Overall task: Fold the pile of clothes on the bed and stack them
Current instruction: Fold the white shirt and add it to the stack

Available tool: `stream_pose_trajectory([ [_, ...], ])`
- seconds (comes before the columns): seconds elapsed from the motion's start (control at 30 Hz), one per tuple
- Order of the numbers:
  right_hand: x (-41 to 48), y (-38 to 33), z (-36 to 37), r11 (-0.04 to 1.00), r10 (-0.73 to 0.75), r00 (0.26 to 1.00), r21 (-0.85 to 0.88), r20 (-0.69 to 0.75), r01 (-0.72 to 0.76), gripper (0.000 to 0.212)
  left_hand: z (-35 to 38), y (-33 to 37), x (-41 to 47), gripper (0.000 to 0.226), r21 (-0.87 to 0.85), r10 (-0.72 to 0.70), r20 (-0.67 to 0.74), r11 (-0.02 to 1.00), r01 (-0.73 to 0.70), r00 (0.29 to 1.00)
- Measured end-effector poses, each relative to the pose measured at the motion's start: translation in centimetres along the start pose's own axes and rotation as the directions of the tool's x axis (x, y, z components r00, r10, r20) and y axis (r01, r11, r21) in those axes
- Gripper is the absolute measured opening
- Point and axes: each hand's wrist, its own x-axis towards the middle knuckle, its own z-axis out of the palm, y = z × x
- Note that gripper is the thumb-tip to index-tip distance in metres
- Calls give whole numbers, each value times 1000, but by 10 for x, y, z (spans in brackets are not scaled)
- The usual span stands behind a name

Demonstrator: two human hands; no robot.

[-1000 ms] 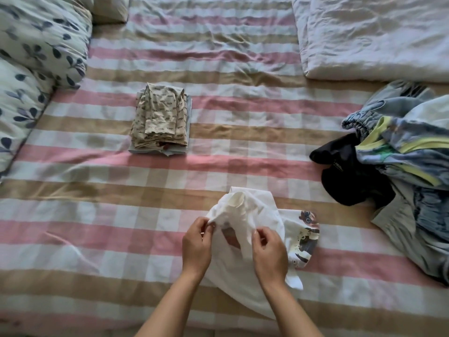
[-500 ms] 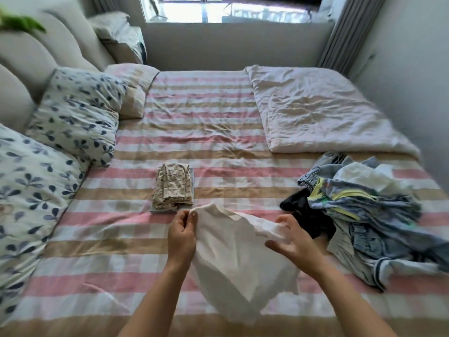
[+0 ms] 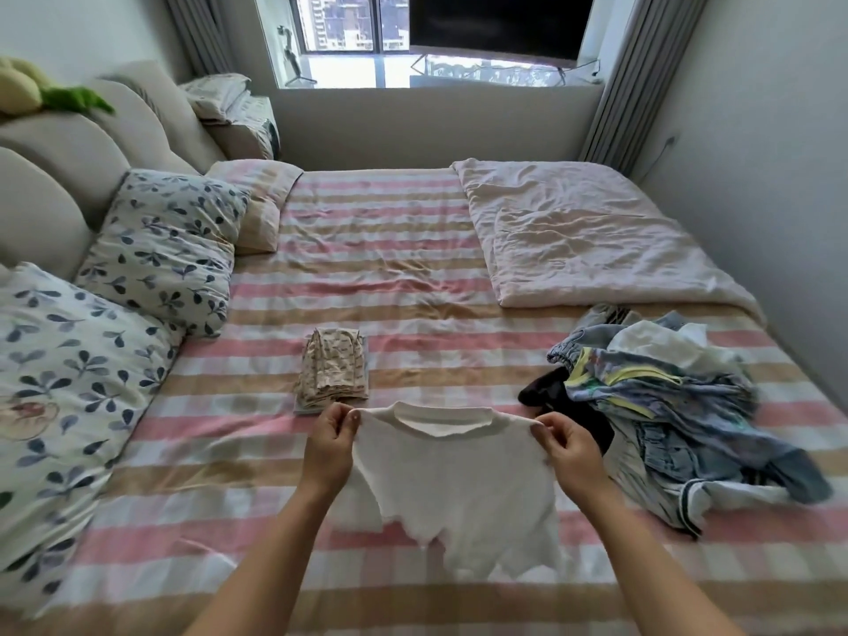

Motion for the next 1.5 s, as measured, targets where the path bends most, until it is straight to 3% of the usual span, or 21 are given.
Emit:
stream_pose_trajectory([
  [0.13,-15,-21,-5,981,-185,982,-74,-33,182,20,-7,14,-14,28,126,107,-74,987,-98,991],
  [0.27,-20,-54,-26,928,-345,937,-172,-60,331,23,-28,44,-17,17,273,295,-60,924,-269,954],
  [0.4,-10,-71,-37,904,-395,916,-205,-73,374,25,-41,65,-9,13,309,409,-50,874,-376,911],
  [0.53,13,-42,-16,921,-317,948,-241,-12,305,21,-25,36,8,16,317,334,-15,895,-313,942],
  [0.7,46,39,31,919,-116,990,-368,84,139,24,16,-58,31,19,400,74,36,913,-82,997],
  [0.87,77,107,71,897,-65,997,-435,49,80,25,57,-135,59,23,416,-52,-47,907,67,998],
  [1.03,139,153,110,899,-67,998,-433,15,67,22,91,-181,117,18,442,-20,-144,893,82,989],
  [1.3,257,234,183,888,-19,1000,-460,-20,7,27,126,-271,237,23,699,56,-72,715,11,996],
  [1.5,286,281,216,803,86,996,-588,-37,-92,28,150,-314,254,17,763,121,-1,642,-78,993],
])
